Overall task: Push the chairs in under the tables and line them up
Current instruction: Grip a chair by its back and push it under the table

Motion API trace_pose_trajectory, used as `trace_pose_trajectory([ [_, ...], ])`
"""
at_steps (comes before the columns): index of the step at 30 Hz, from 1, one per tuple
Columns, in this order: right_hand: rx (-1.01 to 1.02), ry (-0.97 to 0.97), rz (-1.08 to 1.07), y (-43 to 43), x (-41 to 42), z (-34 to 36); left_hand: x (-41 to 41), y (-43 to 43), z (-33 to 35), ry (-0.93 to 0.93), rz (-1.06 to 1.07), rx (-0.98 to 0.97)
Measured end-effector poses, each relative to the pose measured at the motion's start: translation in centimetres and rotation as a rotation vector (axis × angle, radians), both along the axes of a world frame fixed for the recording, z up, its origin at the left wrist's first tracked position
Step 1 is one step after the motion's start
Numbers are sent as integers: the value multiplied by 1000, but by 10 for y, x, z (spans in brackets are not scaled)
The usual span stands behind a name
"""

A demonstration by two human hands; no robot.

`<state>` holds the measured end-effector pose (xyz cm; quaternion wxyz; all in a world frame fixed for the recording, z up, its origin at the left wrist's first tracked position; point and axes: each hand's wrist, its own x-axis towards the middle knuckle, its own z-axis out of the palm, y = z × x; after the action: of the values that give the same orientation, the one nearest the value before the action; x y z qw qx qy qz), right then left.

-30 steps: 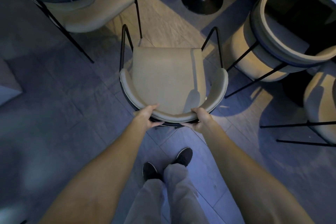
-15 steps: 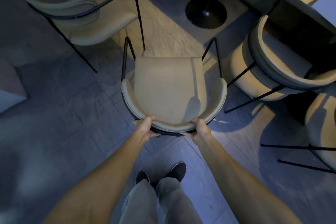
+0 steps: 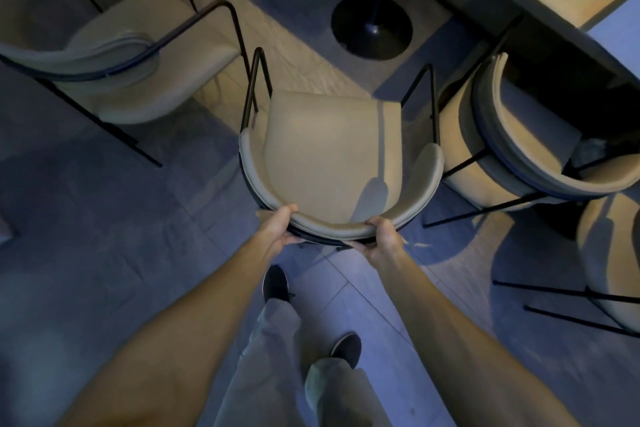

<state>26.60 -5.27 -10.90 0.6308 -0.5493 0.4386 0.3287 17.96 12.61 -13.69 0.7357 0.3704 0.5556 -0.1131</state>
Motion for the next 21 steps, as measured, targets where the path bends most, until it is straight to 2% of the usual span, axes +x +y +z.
trace_pose_trajectory([
  [8, -24, -31, -54, 73, 72, 0, 84, 80, -6, -30, -74, -3],
  [21, 31, 4, -66, 125, 218, -4, 238, 138, -9, -21, -101, 19],
])
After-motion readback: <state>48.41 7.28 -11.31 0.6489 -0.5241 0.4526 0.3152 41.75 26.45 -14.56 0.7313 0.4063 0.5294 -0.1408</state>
